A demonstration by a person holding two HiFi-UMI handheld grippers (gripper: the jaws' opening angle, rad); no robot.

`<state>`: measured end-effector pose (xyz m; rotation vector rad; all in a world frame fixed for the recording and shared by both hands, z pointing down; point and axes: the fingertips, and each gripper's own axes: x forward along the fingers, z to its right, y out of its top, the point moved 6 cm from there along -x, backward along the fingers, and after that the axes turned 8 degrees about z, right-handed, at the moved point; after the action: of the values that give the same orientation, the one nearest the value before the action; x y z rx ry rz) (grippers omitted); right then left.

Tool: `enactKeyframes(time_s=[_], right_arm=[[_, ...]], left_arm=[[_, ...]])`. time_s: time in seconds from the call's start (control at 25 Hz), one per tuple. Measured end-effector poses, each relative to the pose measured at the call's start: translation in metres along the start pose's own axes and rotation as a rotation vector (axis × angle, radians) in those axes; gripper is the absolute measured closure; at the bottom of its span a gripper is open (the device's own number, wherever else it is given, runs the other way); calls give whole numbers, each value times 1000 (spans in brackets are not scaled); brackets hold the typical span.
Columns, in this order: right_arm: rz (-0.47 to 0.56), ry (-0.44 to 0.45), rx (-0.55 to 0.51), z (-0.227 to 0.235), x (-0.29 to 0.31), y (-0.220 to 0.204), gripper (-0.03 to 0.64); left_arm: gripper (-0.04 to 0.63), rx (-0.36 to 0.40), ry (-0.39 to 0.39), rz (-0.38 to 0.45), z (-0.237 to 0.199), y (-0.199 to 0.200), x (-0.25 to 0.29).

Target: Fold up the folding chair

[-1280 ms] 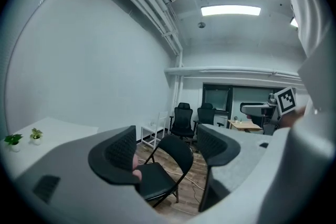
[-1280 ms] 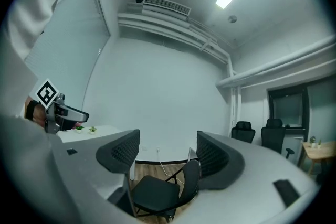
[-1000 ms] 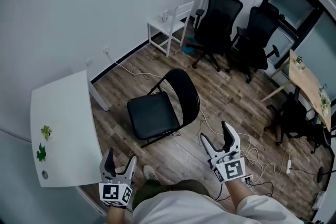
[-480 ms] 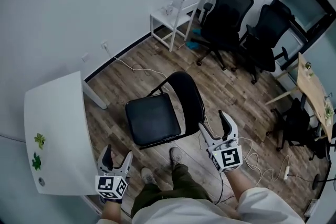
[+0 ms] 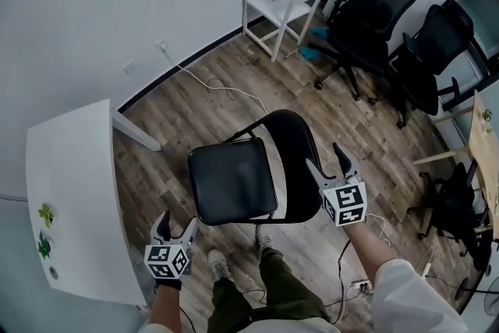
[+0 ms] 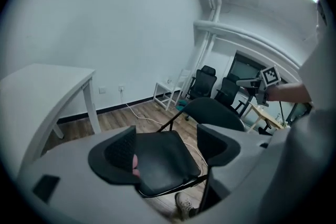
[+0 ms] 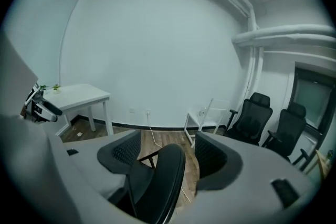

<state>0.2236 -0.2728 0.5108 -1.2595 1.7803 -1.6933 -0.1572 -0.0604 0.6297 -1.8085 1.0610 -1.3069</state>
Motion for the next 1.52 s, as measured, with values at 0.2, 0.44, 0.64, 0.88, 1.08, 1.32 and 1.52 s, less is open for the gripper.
enactKeyframes(time_s=[0.2, 0.44, 0.64, 0.88, 1.08, 1.32, 1.52], right_arm=[[-95, 40, 7, 16, 53, -31, 287], [-239, 80, 76, 28, 107, -65, 287], [-352, 102, 140, 42, 140, -91, 287], [-468, 133, 208, 47, 170, -112, 287], [-565, 188, 276, 50, 189, -127, 287], [-666, 224, 378, 59, 206, -150, 287], [-701, 278, 412, 56, 217, -158, 302]], left_arm=[[230, -41, 16, -105, -27, -43, 50], [230, -124, 23, -208, -64, -95, 96], [230, -155, 33, -305, -88, -146, 135], [230, -206, 35, -400, -115, -201, 173], [230, -281, 27, -477, -137, -239, 197], [230, -413, -29, -541, -159, -288, 223], [229, -457, -112, -551, -168, -311, 244]])
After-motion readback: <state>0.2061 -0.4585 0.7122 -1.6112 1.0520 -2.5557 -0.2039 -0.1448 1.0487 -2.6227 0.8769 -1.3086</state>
